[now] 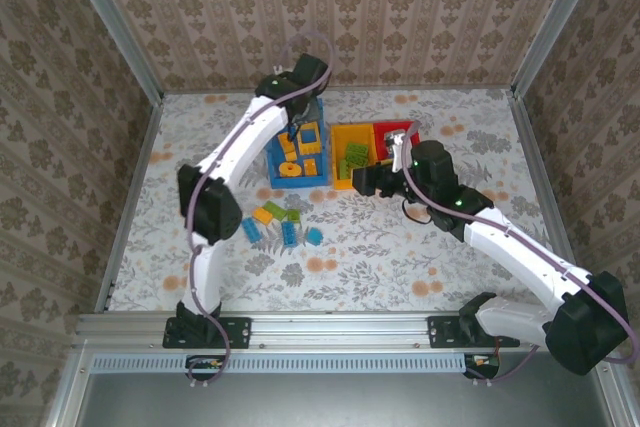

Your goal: Sort the legos into containers by color

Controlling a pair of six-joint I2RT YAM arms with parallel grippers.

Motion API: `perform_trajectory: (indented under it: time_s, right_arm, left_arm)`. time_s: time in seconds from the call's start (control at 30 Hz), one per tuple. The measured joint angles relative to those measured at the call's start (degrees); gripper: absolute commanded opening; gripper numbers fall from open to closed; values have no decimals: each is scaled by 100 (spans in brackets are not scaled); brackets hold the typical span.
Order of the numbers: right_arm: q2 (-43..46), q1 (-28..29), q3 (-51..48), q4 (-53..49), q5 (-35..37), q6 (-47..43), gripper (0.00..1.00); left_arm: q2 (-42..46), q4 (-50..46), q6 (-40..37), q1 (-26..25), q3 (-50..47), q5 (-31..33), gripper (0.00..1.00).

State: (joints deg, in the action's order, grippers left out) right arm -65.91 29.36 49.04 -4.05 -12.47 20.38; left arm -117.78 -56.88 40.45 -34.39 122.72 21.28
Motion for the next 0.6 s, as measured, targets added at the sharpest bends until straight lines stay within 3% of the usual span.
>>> perform_trajectory:
  time_s: [0.3,0.6]
  right_arm:
    - [-553,1224,212,-610,155,-1060,81]
    - [-2406,2393,887,-1250,651,-1617,83]
  left_arm:
    - [3193,553,-170,52,-3292,-658,69]
    - [5917,702,-164,52,-6352,-1978,69]
